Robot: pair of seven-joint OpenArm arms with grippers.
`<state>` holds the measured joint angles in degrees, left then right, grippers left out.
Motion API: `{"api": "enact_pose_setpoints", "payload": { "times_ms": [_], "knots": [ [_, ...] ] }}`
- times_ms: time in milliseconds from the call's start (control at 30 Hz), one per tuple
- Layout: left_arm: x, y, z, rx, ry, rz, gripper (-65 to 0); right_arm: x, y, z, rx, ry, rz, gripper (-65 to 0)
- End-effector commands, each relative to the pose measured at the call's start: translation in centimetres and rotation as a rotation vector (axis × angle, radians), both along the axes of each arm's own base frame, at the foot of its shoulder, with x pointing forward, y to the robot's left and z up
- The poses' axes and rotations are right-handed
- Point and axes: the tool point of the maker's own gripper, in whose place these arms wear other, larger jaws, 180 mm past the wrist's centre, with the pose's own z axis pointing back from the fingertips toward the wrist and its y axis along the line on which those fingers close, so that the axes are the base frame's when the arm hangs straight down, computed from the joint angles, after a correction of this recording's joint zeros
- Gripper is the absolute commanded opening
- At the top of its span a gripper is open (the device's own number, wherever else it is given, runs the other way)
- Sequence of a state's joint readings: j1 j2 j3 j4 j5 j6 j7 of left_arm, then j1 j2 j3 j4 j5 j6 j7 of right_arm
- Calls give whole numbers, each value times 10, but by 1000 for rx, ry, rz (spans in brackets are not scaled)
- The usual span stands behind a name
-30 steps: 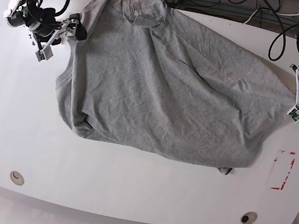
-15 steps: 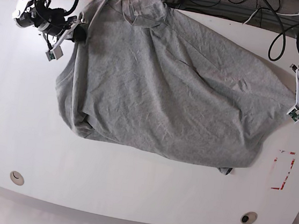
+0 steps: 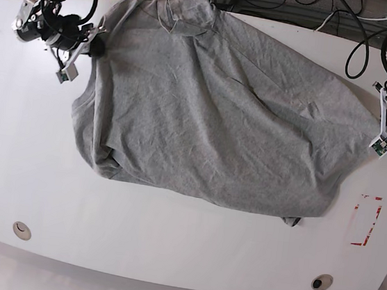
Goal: Layout the t-shirt on the table in an organized manner, then fold the t-shirt properly
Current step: 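Pull the held shirt edge with the right gripper outward and lower it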
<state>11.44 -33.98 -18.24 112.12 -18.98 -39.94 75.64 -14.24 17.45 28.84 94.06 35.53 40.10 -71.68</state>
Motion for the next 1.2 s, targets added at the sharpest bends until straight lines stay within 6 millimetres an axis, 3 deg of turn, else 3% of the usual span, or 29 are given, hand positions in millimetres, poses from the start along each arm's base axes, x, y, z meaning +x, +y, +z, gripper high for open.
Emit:
{"api": "enact_pose_setpoints", "payload": {
  "times_ms": [0, 267, 600, 1033, 1100, 1167],
  "knots": [
    [5, 4, 10, 23, -26, -3, -650, 15, -30, 4, -68, -1, -20, -645],
    [4, -1, 6, 4, -24, 1, -650, 45, -73, -6, -136, 35, -39, -644],
    [4, -5, 3, -9, -25, 4, -650, 80, -75, -10, -139, 14, -9, -644],
    [2, -9, -1, -24, -19, 6, -650, 76, -80, -18, -189, 48, 3, -640],
    [1, -9, -1, -24, -17, 6, -650, 75, -77, -21, -191, 56, 7, -615],
    [1, -9, -1, -24, -17, 6, -633, 72, -75, -24, -198, 66, 12, -539]
  ]
}}
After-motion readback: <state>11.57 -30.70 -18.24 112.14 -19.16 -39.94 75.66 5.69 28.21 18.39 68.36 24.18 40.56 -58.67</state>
